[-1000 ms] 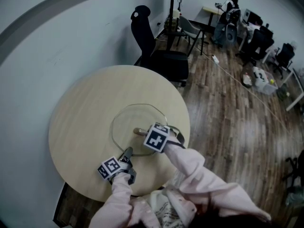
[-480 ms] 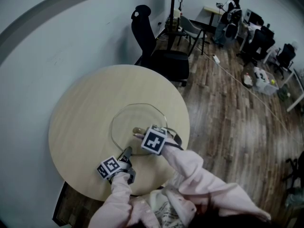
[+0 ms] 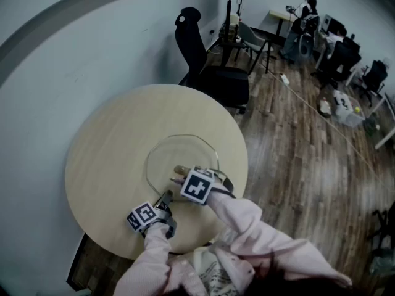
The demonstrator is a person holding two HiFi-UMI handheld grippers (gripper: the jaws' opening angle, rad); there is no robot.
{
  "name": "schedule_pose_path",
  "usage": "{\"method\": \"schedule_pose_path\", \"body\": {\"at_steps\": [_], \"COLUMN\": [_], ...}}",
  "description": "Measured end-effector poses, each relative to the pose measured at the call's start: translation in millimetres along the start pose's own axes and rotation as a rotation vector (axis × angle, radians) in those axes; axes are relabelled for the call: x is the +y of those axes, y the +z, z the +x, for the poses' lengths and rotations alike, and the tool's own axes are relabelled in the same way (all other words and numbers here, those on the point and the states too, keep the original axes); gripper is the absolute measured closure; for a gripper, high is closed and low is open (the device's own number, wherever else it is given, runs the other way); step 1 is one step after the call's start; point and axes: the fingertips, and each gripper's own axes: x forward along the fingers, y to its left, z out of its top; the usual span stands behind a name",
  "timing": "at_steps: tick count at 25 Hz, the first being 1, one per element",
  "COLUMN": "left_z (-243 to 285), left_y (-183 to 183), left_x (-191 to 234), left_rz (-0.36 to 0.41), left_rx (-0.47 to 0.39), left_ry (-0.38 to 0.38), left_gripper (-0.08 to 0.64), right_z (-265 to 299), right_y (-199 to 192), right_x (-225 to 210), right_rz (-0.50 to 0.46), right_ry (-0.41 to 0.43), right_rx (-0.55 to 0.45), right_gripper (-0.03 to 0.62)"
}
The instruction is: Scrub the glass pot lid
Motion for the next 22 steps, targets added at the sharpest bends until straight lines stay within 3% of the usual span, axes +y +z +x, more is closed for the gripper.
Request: {"method": "schedule_pose_path", "body": {"at_steps": [13,22], "left_z": [-0.9,-1.0], "left_y": [2.4,1.5], "left_x": [1.1,-0.9], "left_rz": [-0.002,0.007], "left_rx": [-0.005,-0.006], "left_ry": [0.002,0.006], "left_gripper": [0.434,0.434], "right_z": [2.0,0.3], "right_y": [18.3,22.8], "right_x": [20.7,26.9], "right_rz": [0.074,0.068], "right_ry": [0.054,0.057], "right_rx": [-0.06,-0.075], "right_gripper": [0.518,0.518]}}
